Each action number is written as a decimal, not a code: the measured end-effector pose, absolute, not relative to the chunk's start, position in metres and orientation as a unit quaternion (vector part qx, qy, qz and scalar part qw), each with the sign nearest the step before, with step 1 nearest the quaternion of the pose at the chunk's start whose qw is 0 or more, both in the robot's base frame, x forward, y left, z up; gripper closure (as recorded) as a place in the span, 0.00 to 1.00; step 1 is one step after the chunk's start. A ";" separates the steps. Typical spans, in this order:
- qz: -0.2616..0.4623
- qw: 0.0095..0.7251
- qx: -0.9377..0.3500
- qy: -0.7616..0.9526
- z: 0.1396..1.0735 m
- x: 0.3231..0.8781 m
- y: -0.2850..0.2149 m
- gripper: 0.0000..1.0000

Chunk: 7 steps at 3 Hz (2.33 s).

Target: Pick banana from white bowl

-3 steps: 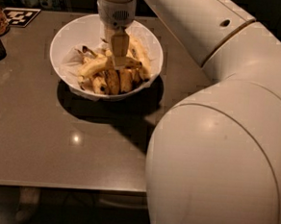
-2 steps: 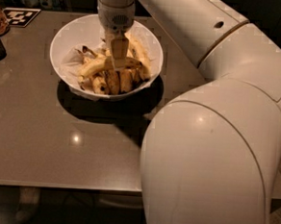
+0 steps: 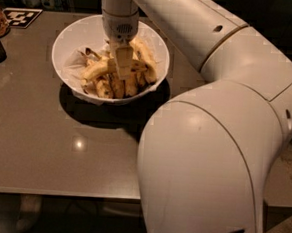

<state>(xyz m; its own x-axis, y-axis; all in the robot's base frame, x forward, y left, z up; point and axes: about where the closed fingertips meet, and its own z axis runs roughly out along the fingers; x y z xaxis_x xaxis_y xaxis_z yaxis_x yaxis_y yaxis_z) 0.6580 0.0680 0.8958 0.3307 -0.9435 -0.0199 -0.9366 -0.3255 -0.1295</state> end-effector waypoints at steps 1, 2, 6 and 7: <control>-0.034 0.056 -0.814 0.577 0.889 0.658 0.066 0.58; -0.038 0.071 -0.814 0.576 0.888 0.665 0.072 0.82; -0.003 0.242 -0.784 0.572 0.963 0.596 0.027 1.00; 0.014 0.269 -0.775 0.572 0.984 0.566 0.013 1.00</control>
Offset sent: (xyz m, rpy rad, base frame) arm -0.0001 -0.0015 -0.0057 -0.0077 -0.0045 0.0007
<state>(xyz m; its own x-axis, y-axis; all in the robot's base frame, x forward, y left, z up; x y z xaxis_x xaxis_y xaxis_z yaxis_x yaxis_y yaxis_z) 0.5656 0.0134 0.9840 0.3452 -0.8784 -0.3305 -0.8940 -0.2005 -0.4008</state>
